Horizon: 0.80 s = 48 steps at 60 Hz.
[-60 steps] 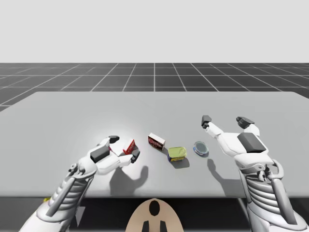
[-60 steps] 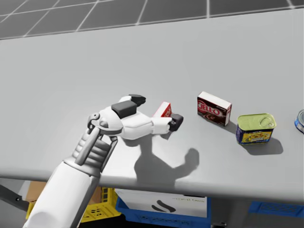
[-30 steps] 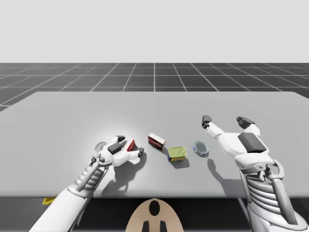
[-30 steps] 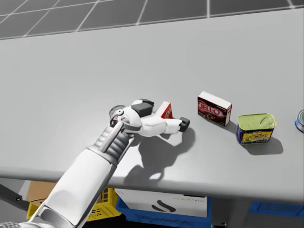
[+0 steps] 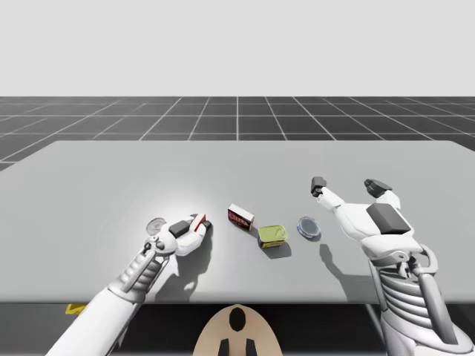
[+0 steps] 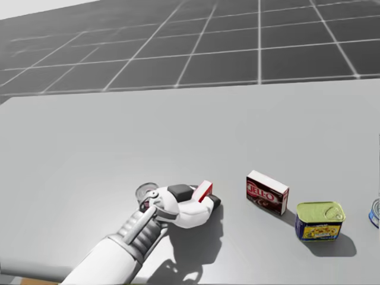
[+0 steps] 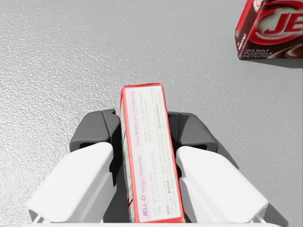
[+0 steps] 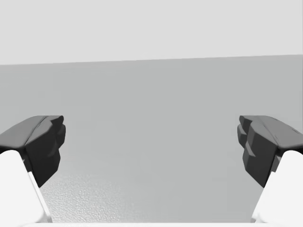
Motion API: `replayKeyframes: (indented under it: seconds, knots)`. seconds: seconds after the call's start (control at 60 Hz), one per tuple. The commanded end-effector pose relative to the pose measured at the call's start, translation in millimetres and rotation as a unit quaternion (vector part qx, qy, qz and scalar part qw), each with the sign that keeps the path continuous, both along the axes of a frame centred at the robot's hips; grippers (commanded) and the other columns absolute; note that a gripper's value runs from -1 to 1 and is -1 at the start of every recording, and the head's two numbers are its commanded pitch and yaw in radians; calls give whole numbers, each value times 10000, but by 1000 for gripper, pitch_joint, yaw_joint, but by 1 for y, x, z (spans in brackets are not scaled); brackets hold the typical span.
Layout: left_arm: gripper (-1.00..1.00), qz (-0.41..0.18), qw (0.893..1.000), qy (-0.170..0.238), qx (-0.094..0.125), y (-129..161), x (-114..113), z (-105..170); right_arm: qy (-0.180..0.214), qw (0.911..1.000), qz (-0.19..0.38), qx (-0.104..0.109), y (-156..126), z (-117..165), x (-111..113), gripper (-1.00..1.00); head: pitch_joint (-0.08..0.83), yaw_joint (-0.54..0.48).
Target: Lift the gelatin box off the table.
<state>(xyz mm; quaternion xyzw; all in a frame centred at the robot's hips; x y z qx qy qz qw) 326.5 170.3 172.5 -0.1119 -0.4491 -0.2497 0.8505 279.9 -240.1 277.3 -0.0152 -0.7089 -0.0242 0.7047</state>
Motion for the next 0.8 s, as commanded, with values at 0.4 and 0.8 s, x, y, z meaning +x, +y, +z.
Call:
replayKeyframes:
  seconds: [0.4, 0.8]
  knots:
    - [1000, 195, 9996, -72, 185, 7, -13, 44, 33, 10000, 25, 61, -1, -1, 3, -1000, 274, 239]
    - [1000, 643, 9778, -1981, -225, 25, -27, 193, -50, 10000, 52, 28, -1, -3, 4, -1000, 263, 225]
